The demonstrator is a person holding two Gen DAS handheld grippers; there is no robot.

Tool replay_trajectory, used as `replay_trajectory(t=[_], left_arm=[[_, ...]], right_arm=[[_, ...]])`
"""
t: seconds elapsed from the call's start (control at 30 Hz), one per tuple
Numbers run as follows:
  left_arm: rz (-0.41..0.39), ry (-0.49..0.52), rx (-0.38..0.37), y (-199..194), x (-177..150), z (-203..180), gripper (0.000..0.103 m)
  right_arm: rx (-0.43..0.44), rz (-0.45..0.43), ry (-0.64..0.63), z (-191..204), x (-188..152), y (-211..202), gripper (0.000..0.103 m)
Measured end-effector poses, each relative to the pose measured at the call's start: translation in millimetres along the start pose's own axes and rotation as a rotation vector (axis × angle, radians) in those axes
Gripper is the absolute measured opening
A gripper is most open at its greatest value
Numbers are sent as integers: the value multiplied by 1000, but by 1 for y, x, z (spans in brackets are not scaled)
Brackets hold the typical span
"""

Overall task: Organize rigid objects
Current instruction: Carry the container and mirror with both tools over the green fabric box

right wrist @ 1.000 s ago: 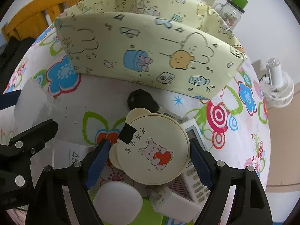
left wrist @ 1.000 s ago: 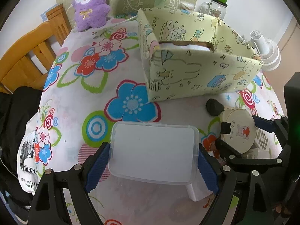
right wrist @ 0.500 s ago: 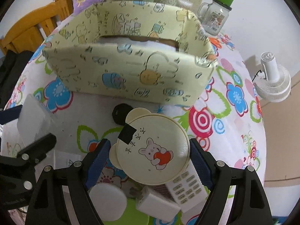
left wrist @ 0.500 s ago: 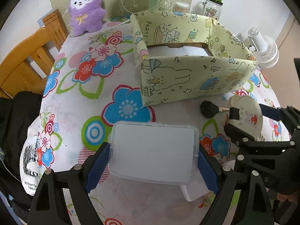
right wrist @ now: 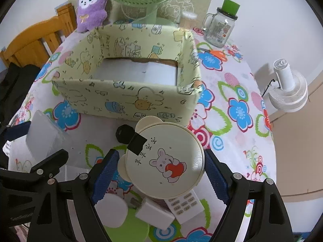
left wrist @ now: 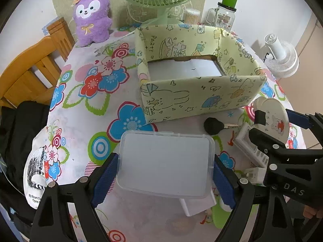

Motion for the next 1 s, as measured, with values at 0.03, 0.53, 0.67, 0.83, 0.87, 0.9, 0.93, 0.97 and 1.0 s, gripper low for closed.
replay_trajectory(t=[0.03, 0.53, 0.67, 0.83, 0.87, 0.9, 0.93, 0.97, 1.0], left_arm=[[-2, -4, -5, -2, 0, -1, 89], [-50, 13, -9, -34, 6, -11, 89], [-56, 35, -10, -41, 10, -14, 89], [-67, 58, -15, -47, 16, -19, 89], [-69, 60, -18, -48, 17, -20, 89], [-71, 60, -20, -49, 19, -21, 89], [-73, 60, -23, -50, 21, -22, 89], [-75, 61, -26, -51, 23, -24, 89], [-77, 63, -27, -51, 25, -25, 90]], right_arm=[[-1, -3, -1, -1, 0, -2, 85], [69, -28, 63, -23, 10, -40, 85], [81, -36, 87, -24, 13, -50, 85], [88, -54, 97, -25, 17, -60, 85], [92, -55, 98, -26, 18, -62, 85], [97, -56, 100, -26, 20, -63, 85], [101, -57, 101, -27, 21, -64, 85], [105, -56, 103, -29, 23, -65, 85], [110, -56, 104, -29, 24, -65, 85]])
Point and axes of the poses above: each gripper's, at about its wrist camera, not at the fingertips, and y roughly the way its jaws point, z to its left, x to its top, the point moved 2 cm from there along y, roughly the way its jaws point, and after that the axes turned 15 degrees about -x, right-handed, at the moved point
